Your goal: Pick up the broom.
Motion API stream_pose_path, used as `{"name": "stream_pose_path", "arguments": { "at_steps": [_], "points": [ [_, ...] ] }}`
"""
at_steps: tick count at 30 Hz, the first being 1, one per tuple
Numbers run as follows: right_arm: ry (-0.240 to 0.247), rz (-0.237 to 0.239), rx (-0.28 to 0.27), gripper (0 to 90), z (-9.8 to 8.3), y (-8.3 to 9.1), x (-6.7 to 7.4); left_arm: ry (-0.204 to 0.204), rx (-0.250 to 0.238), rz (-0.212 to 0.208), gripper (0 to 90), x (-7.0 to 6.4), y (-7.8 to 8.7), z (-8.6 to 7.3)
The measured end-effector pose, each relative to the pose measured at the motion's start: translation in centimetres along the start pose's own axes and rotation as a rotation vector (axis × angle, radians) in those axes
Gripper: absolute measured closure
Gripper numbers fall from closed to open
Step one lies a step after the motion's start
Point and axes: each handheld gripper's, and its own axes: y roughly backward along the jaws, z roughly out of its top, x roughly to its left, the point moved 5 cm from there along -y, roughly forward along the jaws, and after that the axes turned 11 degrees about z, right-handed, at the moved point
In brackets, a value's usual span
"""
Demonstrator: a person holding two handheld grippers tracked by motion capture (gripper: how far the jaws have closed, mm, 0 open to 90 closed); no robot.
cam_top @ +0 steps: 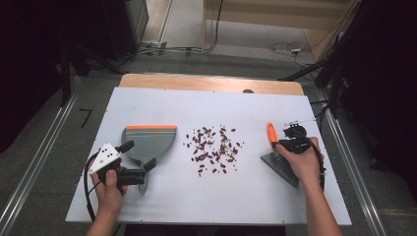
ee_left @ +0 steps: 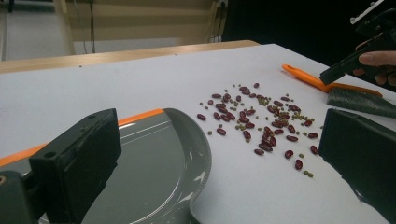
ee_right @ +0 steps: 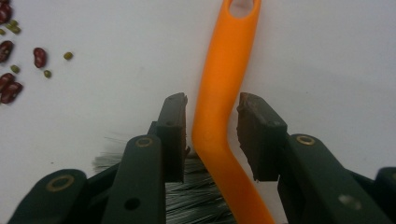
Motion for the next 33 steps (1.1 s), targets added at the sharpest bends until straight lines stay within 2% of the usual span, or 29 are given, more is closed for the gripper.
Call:
{"name": "stream_pose_path", "arguments": {
  "at_steps": [6,11,12,13,17,20,24,27,31,33],
  "points": [
    [-0.004,-0.009,0.033,67.9,-0.3,-0.5,0.1,0.002,-0.001,0.000,0.0,0.0,0.0,0.0],
    [-0.007,-0.042,0.036,66.3,-0.6,-1.0,0.2,0.003,0.000,0.000,0.0,0.0,0.0,0.0],
    [-0.002,-0.074,0.033,65.8,-0.7,-1.2,0.4,0.003,0.001,0.002,0.0,0.0,0.0,0.0],
    [0.005,-0.080,0.036,65.8,-0.7,-1.3,0.4,0.005,0.000,0.001,0.0,0.0,0.0,-0.1],
    [-0.022,-0.048,0.029,66.7,-0.7,-1.2,0.1,0.007,0.004,-0.001,0.0,-0.1,0.0,-0.1],
    [-0.013,-0.041,0.025,67.2,-0.7,-1.2,0.1,-0.001,0.004,-0.003,0.0,-0.3,-0.1,0.0],
    [0.001,-0.016,-0.029,67.4,-1.0,-1.1,-0.1,0.001,-0.003,0.000,0.0,-0.2,0.0,0.1],
    [-0.014,0.010,-0.056,67.3,-1.2,-1.0,-0.3,0.004,-0.003,0.001,0.0,-0.1,-0.1,0.1],
    [-0.013,0.024,-0.122,67.2,-1.4,-0.8,-0.2,0.006,-0.008,0.004,0.0,0.0,0.1,0.2],
    [-0.007,0.023,-0.176,67.3,-1.7,-0.4,-0.1,0.005,-0.017,0.005,0.0,0.1,0.3,0.3]
  ]
}}
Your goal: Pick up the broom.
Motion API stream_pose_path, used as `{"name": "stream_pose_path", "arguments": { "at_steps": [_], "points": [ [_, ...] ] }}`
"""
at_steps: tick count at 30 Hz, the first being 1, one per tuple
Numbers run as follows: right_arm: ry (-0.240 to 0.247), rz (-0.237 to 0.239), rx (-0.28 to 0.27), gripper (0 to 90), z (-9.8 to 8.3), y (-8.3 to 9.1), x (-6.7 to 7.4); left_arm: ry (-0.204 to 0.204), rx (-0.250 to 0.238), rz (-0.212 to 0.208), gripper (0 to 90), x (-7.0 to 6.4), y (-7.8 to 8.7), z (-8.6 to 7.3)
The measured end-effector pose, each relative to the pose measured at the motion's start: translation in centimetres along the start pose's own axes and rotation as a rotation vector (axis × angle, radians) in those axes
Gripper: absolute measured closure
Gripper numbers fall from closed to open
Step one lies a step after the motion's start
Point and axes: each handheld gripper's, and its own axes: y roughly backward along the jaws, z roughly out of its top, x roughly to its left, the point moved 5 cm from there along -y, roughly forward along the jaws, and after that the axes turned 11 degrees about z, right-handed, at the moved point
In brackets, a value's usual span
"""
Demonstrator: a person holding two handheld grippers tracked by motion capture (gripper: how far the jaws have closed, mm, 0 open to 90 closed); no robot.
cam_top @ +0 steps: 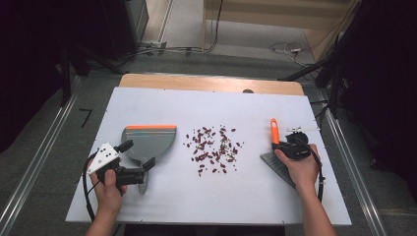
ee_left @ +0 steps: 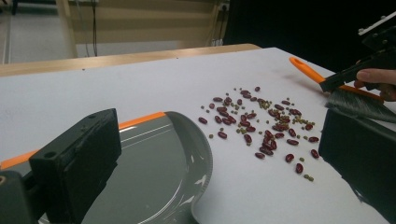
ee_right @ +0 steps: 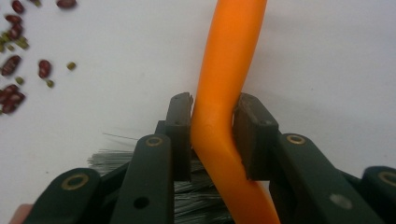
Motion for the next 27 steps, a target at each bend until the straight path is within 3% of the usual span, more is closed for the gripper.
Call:
{"name": "stream_pose_path", "arguments": {
  "at_steps": [5,9,12,15,19,21,27],
  "points": [
    [0.002,0.004,-0.124,67.3,-0.5,1.3,0.1,-0.004,-0.009,0.000,0.0,0.0,0.2,0.2],
    [0.018,0.041,-0.233,67.4,-0.9,2.4,0.2,-0.009,-0.013,-0.003,0.0,-0.1,0.3,0.4],
    [0.065,0.076,-0.327,67.4,-1.0,3.2,0.6,-0.012,-0.019,-0.003,0.0,-0.2,0.3,0.5],
    [0.077,0.072,-0.383,67.5,-1.0,3.8,0.9,-0.029,-0.021,0.000,0.0,-0.4,0.3,0.5],
    [0.084,0.116,-0.453,67.7,-0.9,4.4,1.0,-0.045,-0.023,-0.005,0.0,-0.8,0.2,0.6],
    [0.074,0.149,-0.467,67.8,-0.9,4.6,1.0,-0.044,-0.024,-0.008,0.0,-0.9,0.1,0.7],
    [0.065,0.168,-0.523,68.2,-0.7,5.5,1.1,-0.041,-0.033,-0.011,0.0,-1.0,0.0,0.9]
  ]
}}
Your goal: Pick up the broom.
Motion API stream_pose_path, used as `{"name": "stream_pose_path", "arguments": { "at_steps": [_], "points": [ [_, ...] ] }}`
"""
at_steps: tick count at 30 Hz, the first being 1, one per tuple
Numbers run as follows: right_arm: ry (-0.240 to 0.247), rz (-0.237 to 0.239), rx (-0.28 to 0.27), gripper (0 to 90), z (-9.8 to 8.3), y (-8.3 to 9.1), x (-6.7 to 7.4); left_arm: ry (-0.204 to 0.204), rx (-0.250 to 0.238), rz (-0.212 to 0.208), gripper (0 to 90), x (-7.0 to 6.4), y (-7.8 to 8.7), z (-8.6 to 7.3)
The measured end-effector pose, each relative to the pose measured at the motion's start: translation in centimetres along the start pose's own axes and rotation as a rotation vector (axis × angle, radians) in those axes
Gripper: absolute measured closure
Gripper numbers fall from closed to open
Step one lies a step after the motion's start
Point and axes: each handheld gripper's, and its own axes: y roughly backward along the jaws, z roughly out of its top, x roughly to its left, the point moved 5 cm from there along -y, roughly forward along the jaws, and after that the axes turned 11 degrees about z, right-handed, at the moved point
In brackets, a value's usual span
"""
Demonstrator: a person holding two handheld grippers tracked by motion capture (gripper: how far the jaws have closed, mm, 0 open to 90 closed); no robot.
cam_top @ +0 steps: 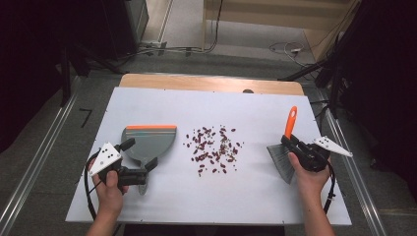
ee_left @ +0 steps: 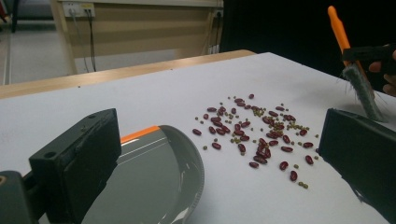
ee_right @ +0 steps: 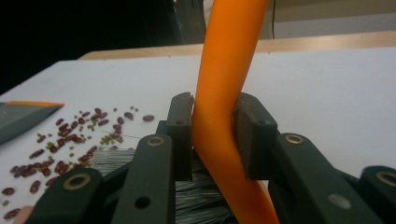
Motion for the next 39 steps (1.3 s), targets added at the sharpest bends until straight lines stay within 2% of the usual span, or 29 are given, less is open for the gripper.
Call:
{"name": "stream_pose_path", "arguments": {
  "at_steps": [9,19,23,26,37,39],
  "points": [
    [0.029,0.024,-0.075,68.9,1.9,0.9,1.2,0.001,-0.014,-0.004,0.0,-0.6,-0.3,0.5],
    [0.060,0.062,-0.101,69.0,3.3,0.5,3.6,0.008,-0.027,-0.031,0.0,-1.7,-0.7,1.1],
    [0.057,0.085,-0.108,69.0,3.6,0.2,4.6,0.005,-0.032,-0.041,0.0,-2.1,-0.9,1.3],
    [0.066,0.099,-0.112,69.0,3.8,-0.1,5.5,0.017,-0.040,-0.050,0.0,-2.6,-1.2,1.7],
    [0.078,0.166,-0.119,69.0,4.2,-1.4,8.8,-0.009,-0.016,-0.116,0.0,-4.9,-2.2,2.1],
    [0.083,0.180,-0.118,69.0,4.3,-1.6,9.4,-0.002,-0.001,-0.150,0.0,-6.0,-2.5,2.3]
  ]
}}
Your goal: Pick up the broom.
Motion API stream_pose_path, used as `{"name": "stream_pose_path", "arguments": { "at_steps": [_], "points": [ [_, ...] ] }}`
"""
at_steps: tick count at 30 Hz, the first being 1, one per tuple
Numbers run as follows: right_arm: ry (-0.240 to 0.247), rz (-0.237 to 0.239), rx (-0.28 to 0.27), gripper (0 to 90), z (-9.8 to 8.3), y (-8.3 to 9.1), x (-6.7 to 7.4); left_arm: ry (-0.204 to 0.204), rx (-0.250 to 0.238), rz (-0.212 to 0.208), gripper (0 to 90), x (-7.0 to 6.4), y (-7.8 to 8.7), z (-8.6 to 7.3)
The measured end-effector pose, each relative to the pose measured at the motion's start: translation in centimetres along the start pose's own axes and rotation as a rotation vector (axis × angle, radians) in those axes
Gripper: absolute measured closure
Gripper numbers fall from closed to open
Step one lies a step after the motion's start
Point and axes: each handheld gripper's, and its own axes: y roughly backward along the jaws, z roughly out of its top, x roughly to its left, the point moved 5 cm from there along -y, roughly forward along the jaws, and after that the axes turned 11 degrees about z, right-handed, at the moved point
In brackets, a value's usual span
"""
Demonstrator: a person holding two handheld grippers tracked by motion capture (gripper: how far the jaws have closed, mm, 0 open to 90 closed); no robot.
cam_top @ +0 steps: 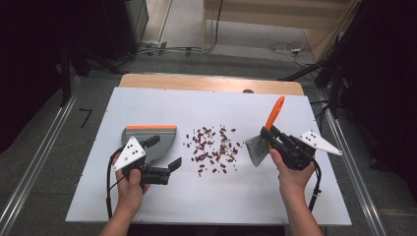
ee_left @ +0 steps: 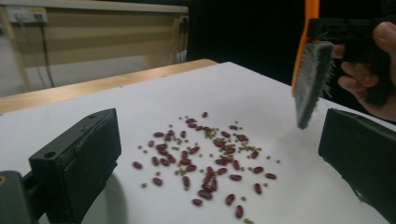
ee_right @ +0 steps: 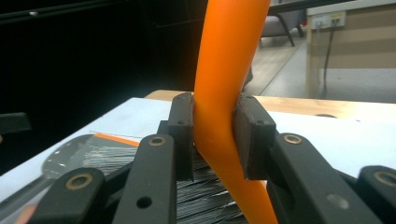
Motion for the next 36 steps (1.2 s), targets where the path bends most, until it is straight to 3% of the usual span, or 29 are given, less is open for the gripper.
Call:
{"name": "stream_pose_path", "arguments": {
  "at_steps": [9,19,28,36],
  "points": [
    [0.013,0.051,0.004,69.0,0.2,-1.4,2.5,0.011,0.026,-0.076,0.0,-2.9,-1.1,0.2],
    [0.023,0.100,0.013,69.0,0.2,-2.6,5.0,0.014,0.070,-0.105,4.7,-5.6,-2.2,-0.1],
    [0.037,0.135,0.023,69.0,-0.1,-3.5,7.1,0.019,0.096,-0.082,15.0,-7.1,-3.0,-0.5],
    [0.046,0.152,0.023,69.0,-0.1,-3.8,8.5,0.008,0.115,-0.137,22.2,-8.7,-3.5,-0.9]
  ]
}}
